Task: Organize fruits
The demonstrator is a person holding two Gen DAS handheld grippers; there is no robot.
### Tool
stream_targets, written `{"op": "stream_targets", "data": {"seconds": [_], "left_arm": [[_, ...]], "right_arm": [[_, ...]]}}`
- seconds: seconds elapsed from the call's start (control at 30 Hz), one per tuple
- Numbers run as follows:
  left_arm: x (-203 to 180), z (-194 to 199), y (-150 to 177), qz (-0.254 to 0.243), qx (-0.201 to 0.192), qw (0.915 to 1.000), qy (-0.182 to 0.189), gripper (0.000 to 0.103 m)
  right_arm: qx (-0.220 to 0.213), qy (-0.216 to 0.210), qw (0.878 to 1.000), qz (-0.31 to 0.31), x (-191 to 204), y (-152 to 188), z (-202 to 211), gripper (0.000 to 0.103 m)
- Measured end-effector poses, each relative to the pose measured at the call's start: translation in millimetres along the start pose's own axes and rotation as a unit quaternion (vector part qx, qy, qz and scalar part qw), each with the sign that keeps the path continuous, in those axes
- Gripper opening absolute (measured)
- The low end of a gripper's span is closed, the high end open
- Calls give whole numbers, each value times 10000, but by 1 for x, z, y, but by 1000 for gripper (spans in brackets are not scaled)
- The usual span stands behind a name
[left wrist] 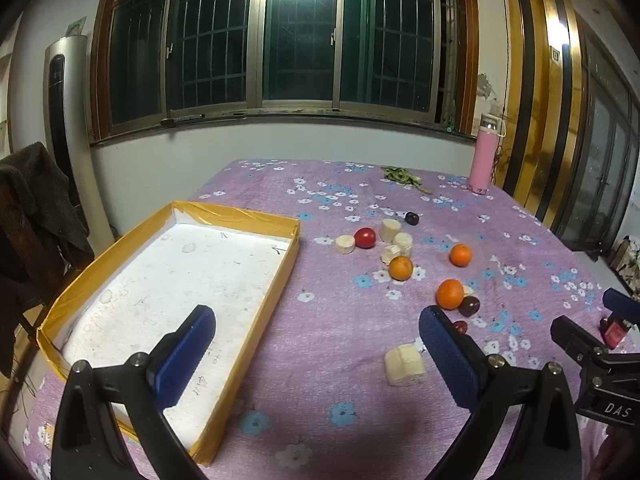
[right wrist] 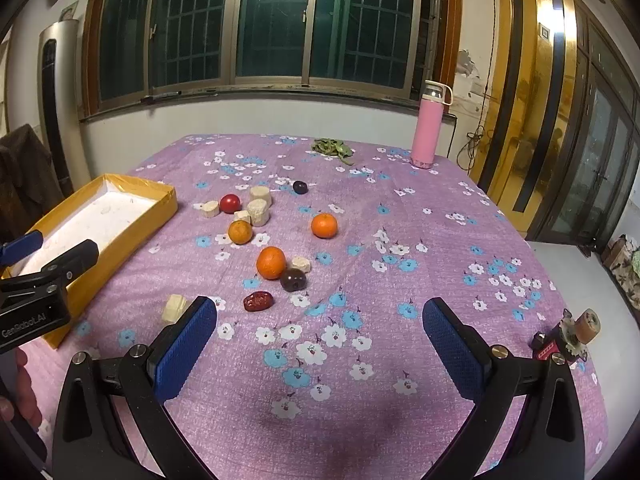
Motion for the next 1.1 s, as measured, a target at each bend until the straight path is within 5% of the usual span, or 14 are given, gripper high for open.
{"op": "stream_targets", "data": {"seconds": [0.73,1.1], "left_arm": [[-7,-15,13,-31,307,9995,-68,103],[-56,-69,47,-443,1529,9867,316,103]], "right_arm": [[-15,31,10000,35,-12,-1,1,103],[152,148,9998,-13,-27,9,-9,103]]}}
Point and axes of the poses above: each gripper's, at about its wrist camera, not at the fingertips, and z roughly against the way its jaws point, x to its left, y to its underside, the point moved 10 cm from there along -z, roughly the way its jaws point, and after that the axes turned 7 degrees about x, right-handed, at the moved point
